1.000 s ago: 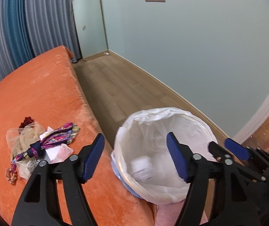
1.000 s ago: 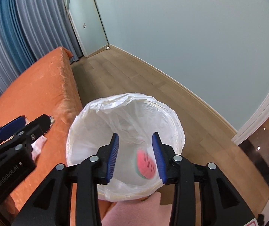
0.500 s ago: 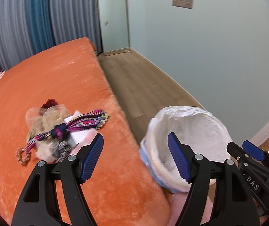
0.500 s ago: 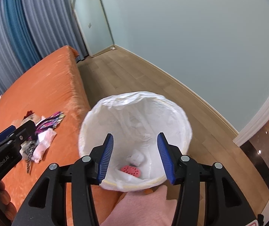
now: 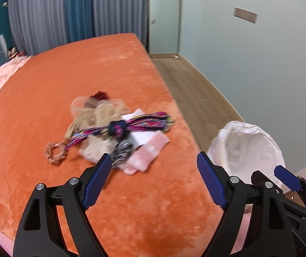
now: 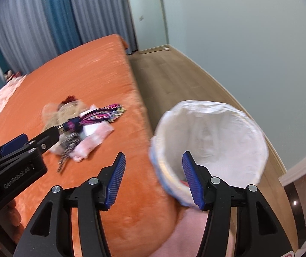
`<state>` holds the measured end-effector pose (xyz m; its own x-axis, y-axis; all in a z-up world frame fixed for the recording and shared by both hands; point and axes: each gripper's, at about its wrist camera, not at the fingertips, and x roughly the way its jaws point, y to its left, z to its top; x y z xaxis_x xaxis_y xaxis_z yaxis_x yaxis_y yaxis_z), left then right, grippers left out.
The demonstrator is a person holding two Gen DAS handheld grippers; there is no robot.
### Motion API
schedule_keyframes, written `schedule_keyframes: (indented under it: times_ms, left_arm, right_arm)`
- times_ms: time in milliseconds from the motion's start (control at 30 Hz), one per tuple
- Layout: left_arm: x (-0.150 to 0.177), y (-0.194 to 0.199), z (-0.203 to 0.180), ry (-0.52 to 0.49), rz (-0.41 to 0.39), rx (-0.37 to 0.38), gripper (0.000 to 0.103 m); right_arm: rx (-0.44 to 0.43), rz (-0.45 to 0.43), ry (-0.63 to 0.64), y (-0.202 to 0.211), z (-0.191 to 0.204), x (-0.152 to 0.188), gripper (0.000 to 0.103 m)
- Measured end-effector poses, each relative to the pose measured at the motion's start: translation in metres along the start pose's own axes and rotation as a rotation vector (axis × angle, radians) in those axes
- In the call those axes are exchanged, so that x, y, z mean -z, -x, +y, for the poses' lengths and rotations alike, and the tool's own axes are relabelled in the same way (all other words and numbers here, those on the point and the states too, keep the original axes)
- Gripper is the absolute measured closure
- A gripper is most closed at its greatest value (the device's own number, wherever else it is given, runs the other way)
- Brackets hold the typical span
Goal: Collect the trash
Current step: 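Return both tools to the pile on the bed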
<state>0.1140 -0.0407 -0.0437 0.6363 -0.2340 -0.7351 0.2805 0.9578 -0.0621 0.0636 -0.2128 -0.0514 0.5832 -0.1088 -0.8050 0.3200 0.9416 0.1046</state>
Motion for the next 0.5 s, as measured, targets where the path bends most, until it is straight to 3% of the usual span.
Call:
schedule_keyframes:
  times_ms: [500]
  left_arm:
    - [0.016, -0.030, 0.149, 0.208, 0.059, -0.165, 0.025]
  right_arm:
    - [-0.168, 0.079, 0.155, -0.051, 0.117, -0.007, 0.049]
